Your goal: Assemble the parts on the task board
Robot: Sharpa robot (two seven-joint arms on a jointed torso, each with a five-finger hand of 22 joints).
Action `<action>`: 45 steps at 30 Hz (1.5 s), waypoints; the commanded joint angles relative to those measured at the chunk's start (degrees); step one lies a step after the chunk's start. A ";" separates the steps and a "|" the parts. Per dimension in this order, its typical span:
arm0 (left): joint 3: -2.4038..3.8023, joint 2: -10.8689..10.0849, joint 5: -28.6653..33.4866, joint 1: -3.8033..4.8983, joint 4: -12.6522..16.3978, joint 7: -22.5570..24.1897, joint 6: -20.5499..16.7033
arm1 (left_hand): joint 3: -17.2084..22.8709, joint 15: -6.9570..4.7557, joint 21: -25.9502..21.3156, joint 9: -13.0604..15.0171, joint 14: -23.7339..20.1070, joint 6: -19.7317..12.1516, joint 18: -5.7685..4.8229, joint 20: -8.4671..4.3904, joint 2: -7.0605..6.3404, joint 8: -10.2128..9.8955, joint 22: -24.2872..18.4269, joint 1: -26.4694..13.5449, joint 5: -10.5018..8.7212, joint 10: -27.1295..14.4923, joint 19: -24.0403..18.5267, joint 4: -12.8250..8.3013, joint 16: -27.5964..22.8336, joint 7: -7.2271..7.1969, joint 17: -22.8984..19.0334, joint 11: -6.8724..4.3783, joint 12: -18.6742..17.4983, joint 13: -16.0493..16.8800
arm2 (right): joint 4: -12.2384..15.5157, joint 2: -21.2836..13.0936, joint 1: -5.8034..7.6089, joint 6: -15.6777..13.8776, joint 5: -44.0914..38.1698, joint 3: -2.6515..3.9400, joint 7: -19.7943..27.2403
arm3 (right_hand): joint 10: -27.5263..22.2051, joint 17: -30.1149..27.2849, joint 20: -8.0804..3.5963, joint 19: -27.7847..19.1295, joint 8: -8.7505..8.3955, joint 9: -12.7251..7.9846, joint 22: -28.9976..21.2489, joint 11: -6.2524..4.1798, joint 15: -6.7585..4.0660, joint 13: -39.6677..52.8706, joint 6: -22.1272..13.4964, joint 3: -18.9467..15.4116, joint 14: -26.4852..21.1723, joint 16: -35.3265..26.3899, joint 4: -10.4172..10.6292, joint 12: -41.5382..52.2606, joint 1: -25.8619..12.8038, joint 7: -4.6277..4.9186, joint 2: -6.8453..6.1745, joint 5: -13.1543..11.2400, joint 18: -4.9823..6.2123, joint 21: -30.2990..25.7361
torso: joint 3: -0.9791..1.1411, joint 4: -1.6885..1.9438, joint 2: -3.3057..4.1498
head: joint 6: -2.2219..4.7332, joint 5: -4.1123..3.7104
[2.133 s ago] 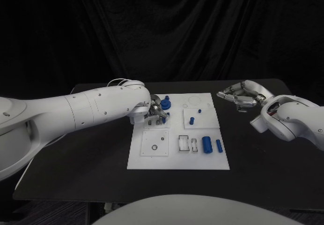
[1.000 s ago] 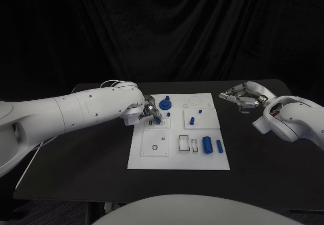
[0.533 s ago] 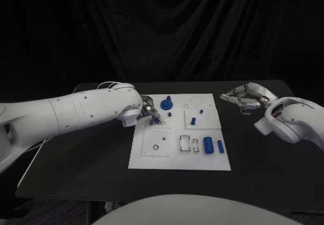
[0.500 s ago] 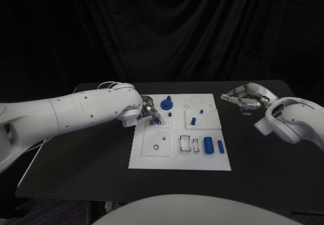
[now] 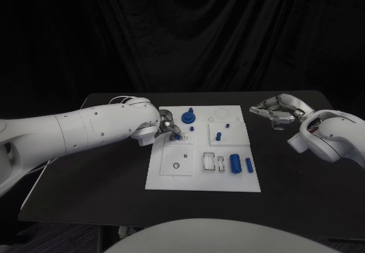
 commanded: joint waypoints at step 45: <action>0.04 -0.45 0.28 -2.10 0.05 0.67 -1.63 | -9.28 0.88 -1.64 0.66 5.95 0.43 0.82 0.84 -1.79 -4.74 -0.50 -5.71 -12.37 6.15 -1.11 8.02 0.15 0.65 15.09 1.13 0.20 15.08 | -0.35 0.03 -0.20 3.25 -0.12 0.04 -3.02 | -1.48 1.61 0.16 -0.89 0.38 -0.11 2.51 -0.02 0.41 3.43 0.81 -0.89 0.66 -1.24 0.07 -0.88 0.66 0.05 0.26 0.36 1.06 -1.98 | -0.05 -0.18 0.09 | 0.01 0.87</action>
